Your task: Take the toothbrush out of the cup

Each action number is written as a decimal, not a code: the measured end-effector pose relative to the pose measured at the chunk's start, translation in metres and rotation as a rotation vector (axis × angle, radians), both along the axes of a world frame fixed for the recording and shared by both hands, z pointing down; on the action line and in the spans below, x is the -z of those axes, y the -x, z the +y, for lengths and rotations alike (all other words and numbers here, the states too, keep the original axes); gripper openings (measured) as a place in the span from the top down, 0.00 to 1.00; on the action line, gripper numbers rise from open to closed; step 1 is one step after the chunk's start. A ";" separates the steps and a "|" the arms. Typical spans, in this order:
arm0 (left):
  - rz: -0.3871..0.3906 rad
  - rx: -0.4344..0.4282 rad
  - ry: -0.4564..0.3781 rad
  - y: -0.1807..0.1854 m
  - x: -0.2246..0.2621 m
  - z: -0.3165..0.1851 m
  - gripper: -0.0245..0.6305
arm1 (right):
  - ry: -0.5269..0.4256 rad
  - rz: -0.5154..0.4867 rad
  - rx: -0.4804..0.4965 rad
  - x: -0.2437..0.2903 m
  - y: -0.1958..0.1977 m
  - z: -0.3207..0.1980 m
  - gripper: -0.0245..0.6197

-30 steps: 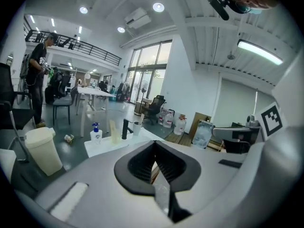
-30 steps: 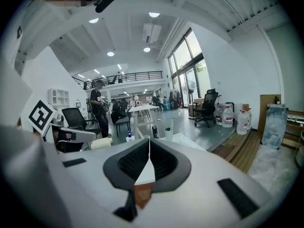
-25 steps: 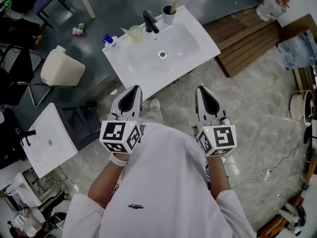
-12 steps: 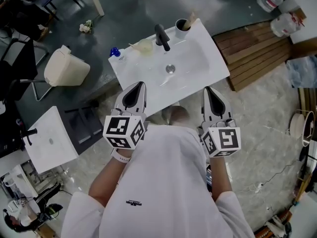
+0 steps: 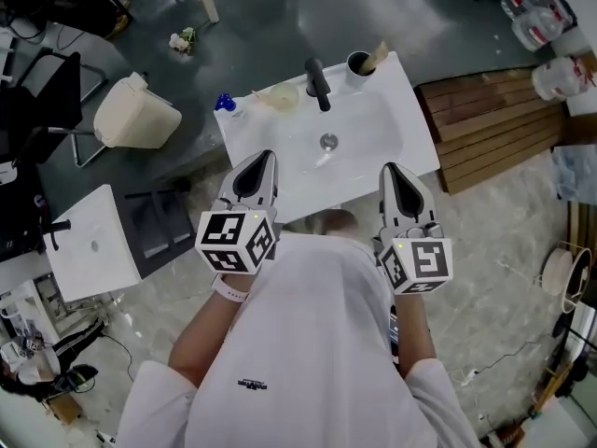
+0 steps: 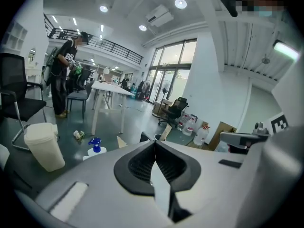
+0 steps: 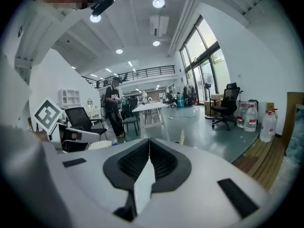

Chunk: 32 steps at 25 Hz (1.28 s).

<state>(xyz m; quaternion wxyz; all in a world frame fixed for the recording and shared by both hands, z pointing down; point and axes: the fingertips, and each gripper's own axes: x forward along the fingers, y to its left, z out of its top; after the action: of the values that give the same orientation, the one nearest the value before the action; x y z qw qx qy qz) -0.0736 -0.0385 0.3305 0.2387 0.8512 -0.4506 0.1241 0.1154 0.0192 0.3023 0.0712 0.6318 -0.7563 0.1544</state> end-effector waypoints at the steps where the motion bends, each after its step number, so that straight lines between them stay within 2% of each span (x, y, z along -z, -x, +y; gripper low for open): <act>1: -0.002 0.005 0.003 0.000 -0.002 -0.004 0.95 | 0.001 -0.002 0.012 -0.001 0.001 -0.004 0.95; 5: -0.005 0.032 0.034 -0.001 -0.015 -0.012 0.95 | 0.019 -0.008 0.064 -0.009 0.004 -0.018 0.95; 8: -0.010 0.066 0.056 -0.002 -0.021 -0.020 0.84 | 0.028 -0.017 0.093 -0.014 0.002 -0.028 0.95; 18: -0.008 0.191 0.115 0.003 -0.046 -0.054 0.82 | 0.093 -0.033 0.223 -0.039 0.015 -0.067 0.95; 22: -0.012 0.219 0.127 0.000 -0.056 -0.068 0.78 | 0.112 -0.038 0.260 -0.049 0.017 -0.081 0.95; 32: -0.020 0.295 0.181 0.003 -0.092 -0.104 0.78 | 0.163 -0.037 0.327 -0.074 0.024 -0.101 0.95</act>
<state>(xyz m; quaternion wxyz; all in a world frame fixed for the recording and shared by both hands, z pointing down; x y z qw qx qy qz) -0.0764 -0.1426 0.4220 0.3256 0.7497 -0.5598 0.1363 0.0915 -0.0820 0.3761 0.1326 0.4897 -0.8350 0.2132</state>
